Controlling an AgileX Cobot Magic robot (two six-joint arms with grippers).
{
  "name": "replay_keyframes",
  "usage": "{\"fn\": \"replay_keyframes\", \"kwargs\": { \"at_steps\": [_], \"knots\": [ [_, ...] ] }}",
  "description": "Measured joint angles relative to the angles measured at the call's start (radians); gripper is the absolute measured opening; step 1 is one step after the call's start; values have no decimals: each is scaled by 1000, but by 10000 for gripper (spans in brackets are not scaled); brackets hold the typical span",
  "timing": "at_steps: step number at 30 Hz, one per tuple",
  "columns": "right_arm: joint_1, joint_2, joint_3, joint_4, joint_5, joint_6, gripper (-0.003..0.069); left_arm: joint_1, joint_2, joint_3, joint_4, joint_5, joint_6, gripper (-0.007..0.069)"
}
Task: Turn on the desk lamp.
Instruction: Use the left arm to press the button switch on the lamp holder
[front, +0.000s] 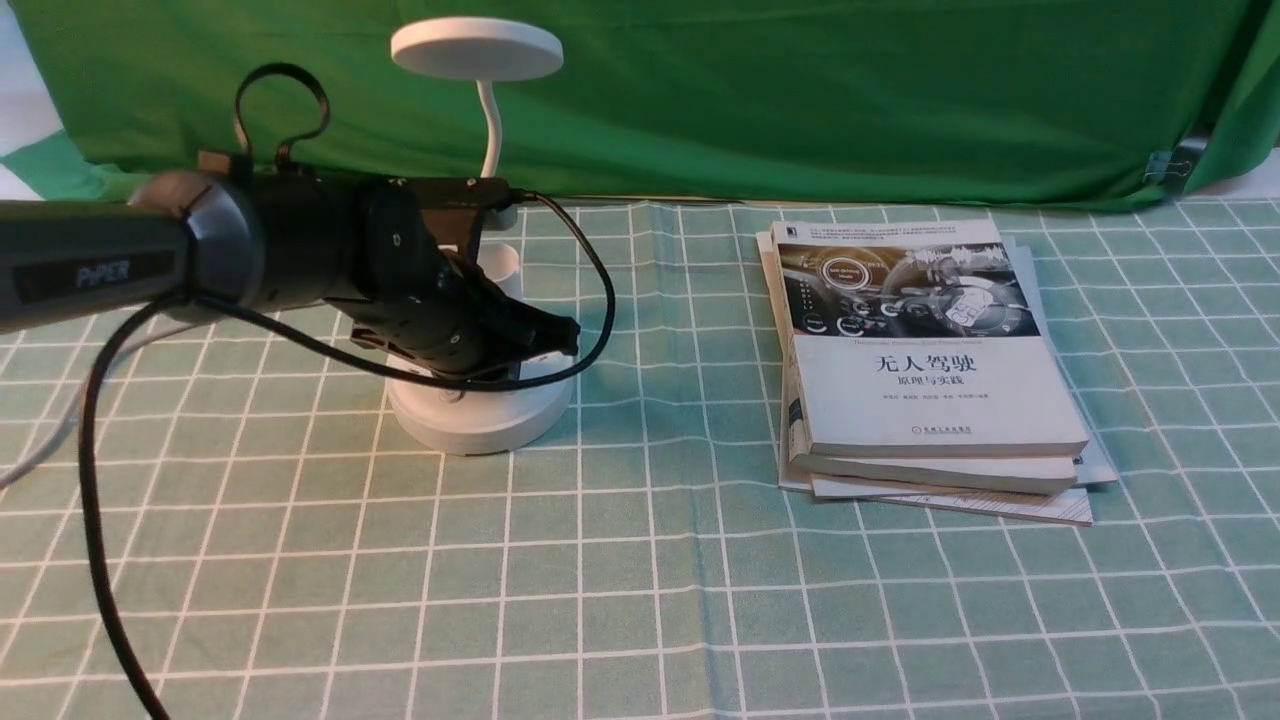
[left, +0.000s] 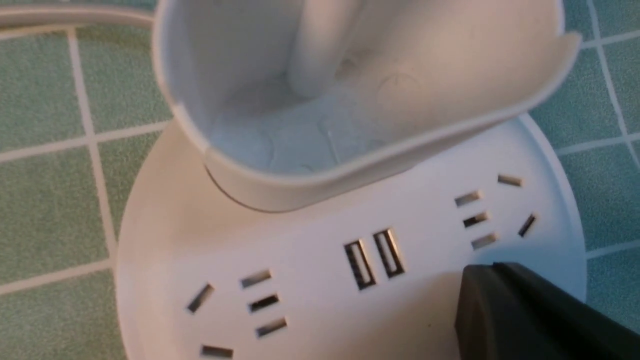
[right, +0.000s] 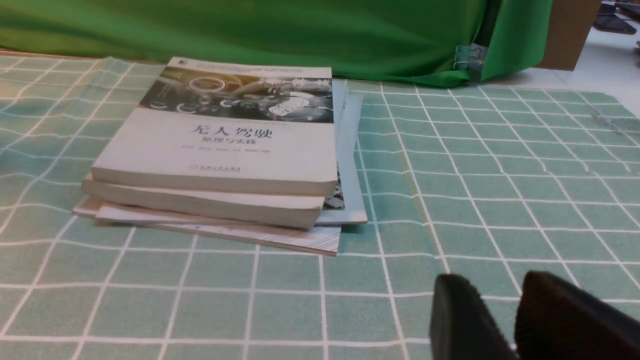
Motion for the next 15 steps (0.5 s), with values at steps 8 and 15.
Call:
{"fn": "replay_keyframes", "kwargs": {
  "at_steps": [8, 15],
  "knots": [
    [0, 0, 0, 0, -1, 0, 239, 0, -3, -18, 20, 25, 0, 1],
    [0, 0, 0, 0, -1, 0, 239, 0, -36, -23, 16, 48, 0, 1]
  ]
}}
